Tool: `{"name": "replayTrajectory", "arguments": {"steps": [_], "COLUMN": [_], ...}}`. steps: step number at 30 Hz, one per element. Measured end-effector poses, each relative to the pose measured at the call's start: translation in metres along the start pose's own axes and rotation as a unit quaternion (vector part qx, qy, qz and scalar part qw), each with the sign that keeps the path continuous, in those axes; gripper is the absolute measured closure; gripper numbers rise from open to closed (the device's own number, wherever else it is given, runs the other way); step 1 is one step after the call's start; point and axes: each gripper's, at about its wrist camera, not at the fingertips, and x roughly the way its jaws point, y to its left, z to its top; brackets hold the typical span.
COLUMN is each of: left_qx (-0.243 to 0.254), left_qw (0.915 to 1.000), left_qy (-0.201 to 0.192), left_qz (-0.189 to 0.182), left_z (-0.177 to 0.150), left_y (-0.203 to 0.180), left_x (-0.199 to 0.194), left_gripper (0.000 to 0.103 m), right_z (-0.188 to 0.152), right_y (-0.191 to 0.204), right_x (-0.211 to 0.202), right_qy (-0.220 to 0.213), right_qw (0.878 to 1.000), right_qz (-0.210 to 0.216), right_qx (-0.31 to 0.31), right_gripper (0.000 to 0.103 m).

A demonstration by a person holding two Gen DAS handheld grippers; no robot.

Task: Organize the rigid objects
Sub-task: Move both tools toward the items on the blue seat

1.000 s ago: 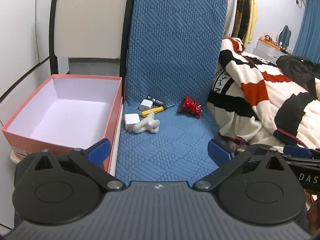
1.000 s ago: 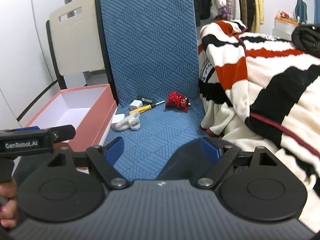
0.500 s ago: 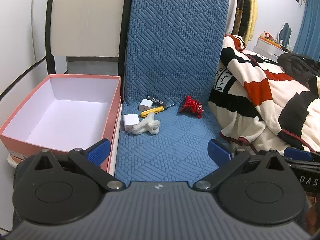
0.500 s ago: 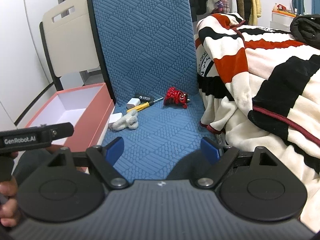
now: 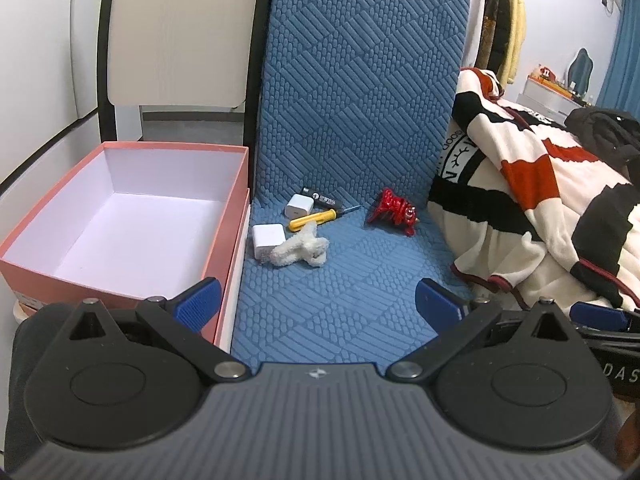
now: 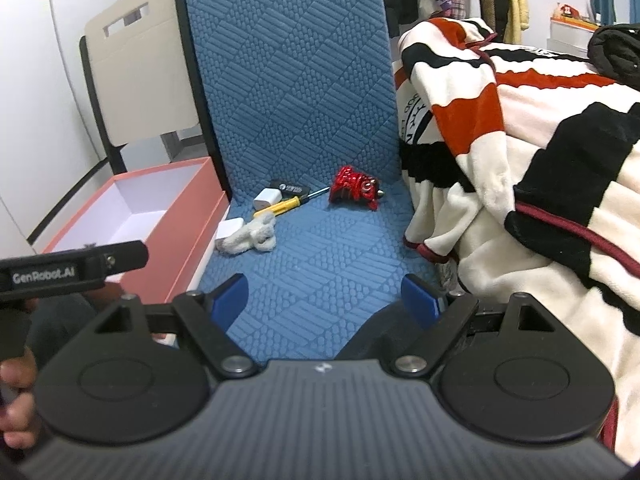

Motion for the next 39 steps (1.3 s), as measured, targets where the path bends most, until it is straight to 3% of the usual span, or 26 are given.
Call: {"name": "replayTrajectory", "arguments": {"steps": [39], "left_qx": [0.018], "left_qw": [0.9994], "left_qy": [0.022], "left_qz": [-0.02], "left_z": [0.003], "left_y": [0.004], "left_x": [0.026], "left_gripper": [0.0], "right_z": [0.001], "right_y": [-0.005], "right_x": [0.014], "right_qy": [-0.001], "right_qw": [0.999], "right_qz": [0.005], "right_qx": [0.043], "right_gripper": [0.018]}}
